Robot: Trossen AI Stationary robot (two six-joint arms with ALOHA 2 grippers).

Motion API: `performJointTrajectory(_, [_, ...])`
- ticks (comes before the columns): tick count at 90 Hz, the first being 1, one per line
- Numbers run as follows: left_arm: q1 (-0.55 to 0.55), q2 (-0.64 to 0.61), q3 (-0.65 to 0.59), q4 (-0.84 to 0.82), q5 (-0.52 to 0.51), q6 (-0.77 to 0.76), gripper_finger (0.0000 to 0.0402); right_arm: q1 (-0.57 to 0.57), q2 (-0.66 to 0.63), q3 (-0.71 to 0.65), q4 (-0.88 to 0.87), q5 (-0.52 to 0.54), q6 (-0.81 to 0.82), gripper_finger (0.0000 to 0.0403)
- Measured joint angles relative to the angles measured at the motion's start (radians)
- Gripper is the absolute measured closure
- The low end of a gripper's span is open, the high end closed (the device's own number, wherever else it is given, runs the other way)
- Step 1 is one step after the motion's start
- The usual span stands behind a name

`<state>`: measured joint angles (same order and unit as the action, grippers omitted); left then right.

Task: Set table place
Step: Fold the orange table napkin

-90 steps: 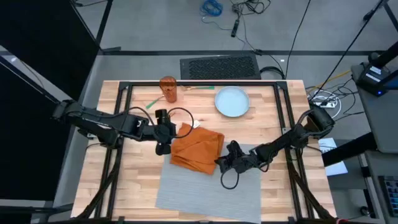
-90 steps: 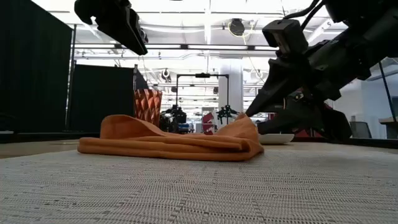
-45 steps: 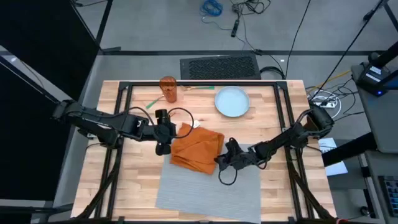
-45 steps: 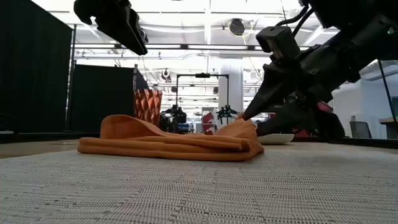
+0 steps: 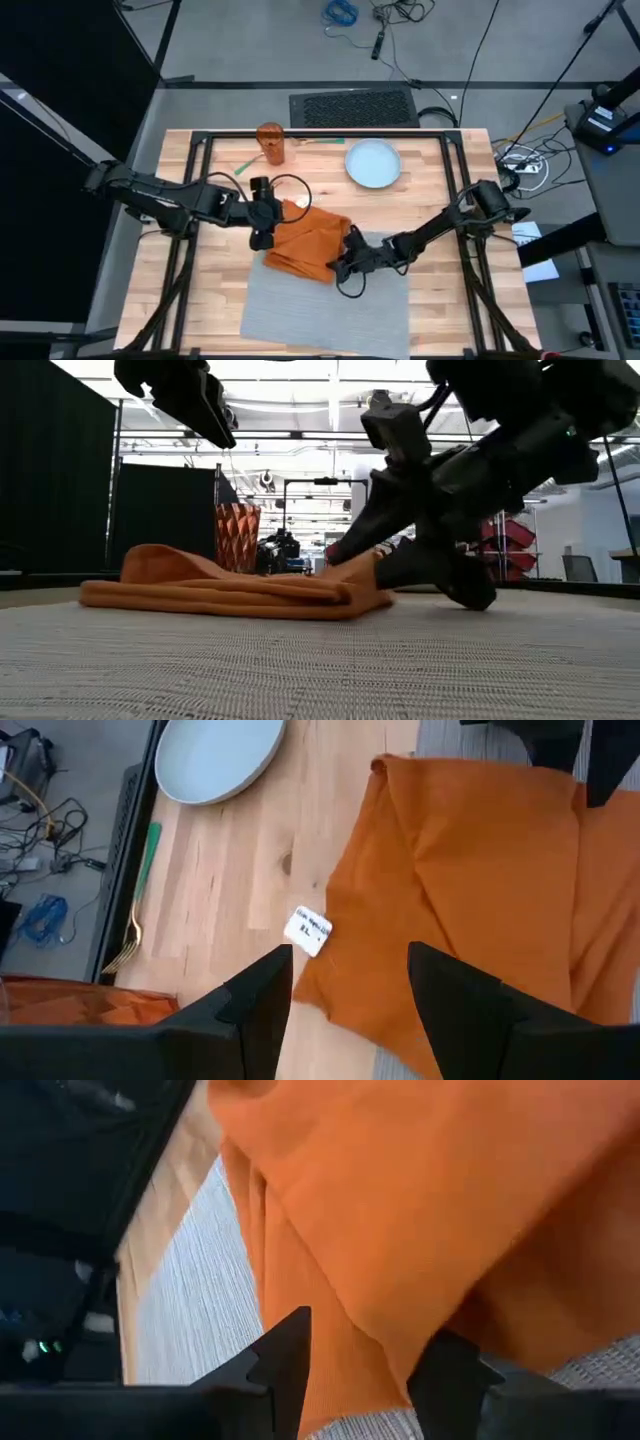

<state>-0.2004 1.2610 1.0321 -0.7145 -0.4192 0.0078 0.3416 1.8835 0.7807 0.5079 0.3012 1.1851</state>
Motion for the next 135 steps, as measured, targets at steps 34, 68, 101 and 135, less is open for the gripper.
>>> performJointTrajectory(34, [-0.005, 0.0, 0.0, 0.003, 0.0, -0.002, 0.0217, -0.008, -0.046, 0.001, -0.021, 0.004, -0.099, 0.0392])
performJointTrajectory(68, [-0.006, 0.0, 0.0, 0.001, 0.0, -0.002, 0.0217, -0.043, -0.068, 0.052, -0.011, -0.02, -0.249, 0.0403])
performJointTrajectory(101, [-0.09, -0.094, 0.021, -0.047, -0.001, -0.016, 0.0217, -0.21, -0.095, 0.097, -0.034, -0.181, -0.366, 0.0403])
performJointTrajectory(135, [-0.188, -0.219, 0.023, -0.132, -0.038, -0.139, 0.0217, -0.396, -0.083, 0.216, -0.145, -0.368, -0.495, 0.0403])
